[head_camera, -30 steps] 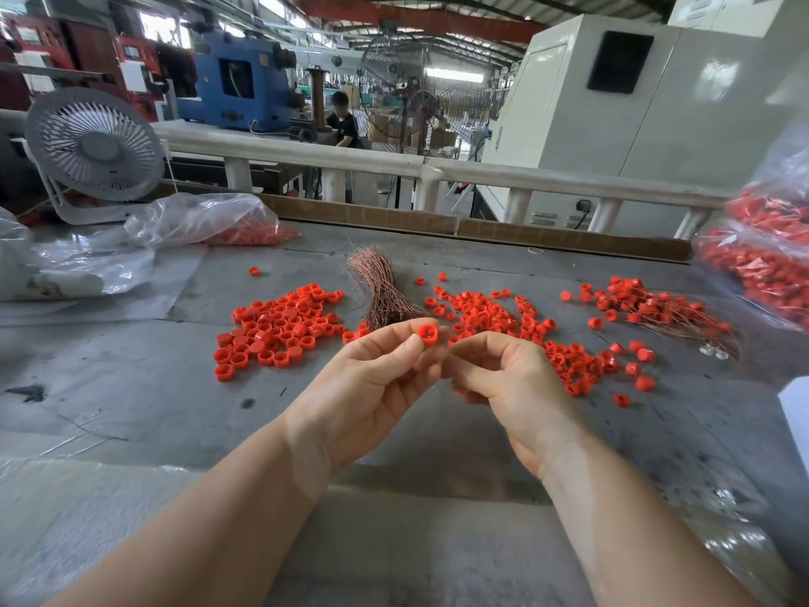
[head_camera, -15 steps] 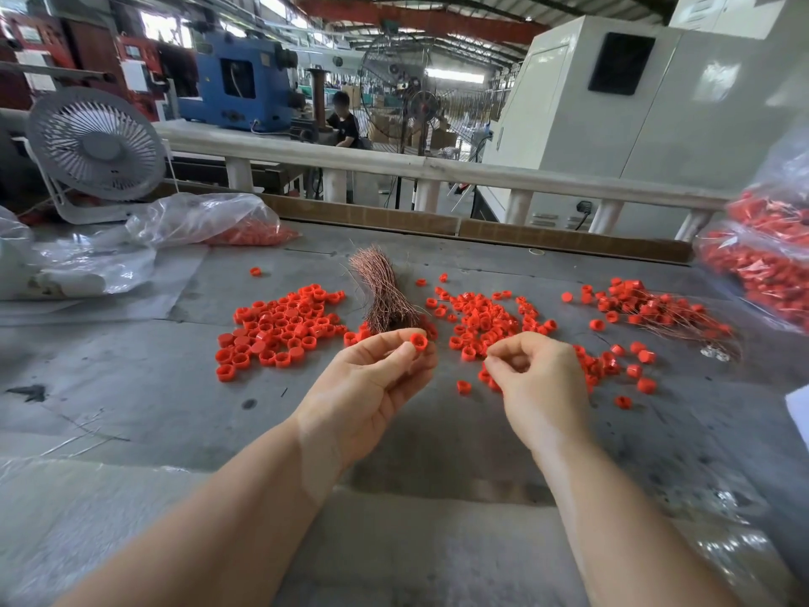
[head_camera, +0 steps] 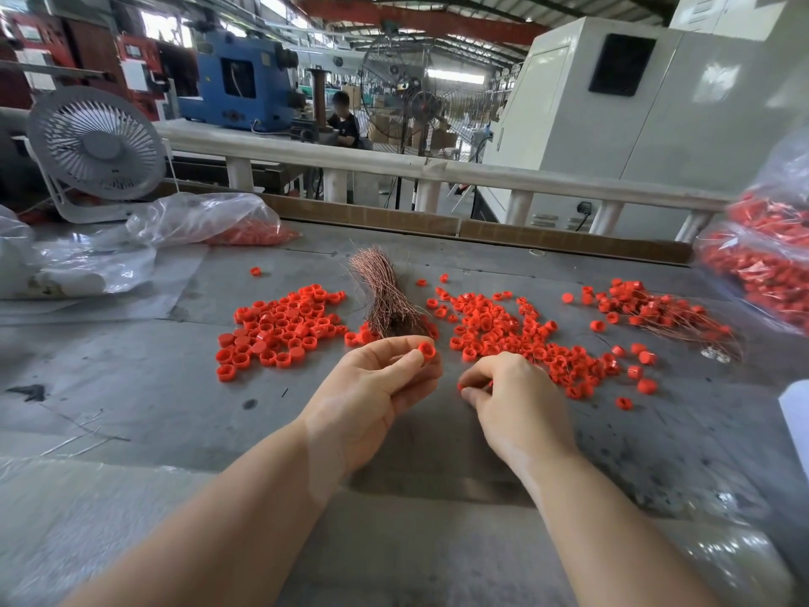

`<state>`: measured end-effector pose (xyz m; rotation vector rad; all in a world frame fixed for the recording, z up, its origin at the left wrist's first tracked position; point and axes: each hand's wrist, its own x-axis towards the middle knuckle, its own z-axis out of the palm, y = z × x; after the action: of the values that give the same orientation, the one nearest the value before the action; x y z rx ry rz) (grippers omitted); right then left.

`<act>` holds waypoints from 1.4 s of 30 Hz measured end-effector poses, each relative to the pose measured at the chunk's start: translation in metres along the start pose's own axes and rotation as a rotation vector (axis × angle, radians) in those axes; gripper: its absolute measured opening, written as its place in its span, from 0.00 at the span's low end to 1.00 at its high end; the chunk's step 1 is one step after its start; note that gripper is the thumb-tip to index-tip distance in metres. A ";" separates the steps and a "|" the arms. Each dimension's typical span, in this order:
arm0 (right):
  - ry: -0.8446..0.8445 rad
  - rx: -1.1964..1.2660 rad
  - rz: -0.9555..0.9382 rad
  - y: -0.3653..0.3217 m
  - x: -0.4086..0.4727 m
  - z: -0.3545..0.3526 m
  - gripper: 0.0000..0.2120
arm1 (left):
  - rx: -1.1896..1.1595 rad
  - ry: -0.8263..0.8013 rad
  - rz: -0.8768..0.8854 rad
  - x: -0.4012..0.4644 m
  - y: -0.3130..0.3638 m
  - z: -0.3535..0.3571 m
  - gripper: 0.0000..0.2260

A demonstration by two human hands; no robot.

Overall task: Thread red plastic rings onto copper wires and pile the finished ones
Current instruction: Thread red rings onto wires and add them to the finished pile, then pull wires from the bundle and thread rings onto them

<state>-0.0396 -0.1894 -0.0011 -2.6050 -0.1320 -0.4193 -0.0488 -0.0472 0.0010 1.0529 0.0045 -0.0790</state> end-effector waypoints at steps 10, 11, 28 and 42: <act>0.107 0.317 -0.049 -0.002 0.003 0.000 0.05 | 0.015 -0.018 0.011 -0.001 0.000 0.000 0.07; 0.116 0.360 -0.059 -0.003 0.003 -0.001 0.05 | 0.012 -0.017 0.011 -0.001 0.000 0.000 0.07; 0.179 0.619 -0.203 -0.009 0.001 -0.004 0.09 | 0.023 -0.032 0.046 -0.003 0.002 0.000 0.05; 0.160 0.631 -0.271 -0.014 -0.001 -0.007 0.09 | 0.156 -0.037 0.158 -0.004 0.002 0.000 0.05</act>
<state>-0.0450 -0.1812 0.0108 -1.9300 -0.4825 -0.5703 -0.0525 -0.0464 0.0030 1.2041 -0.1195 0.0448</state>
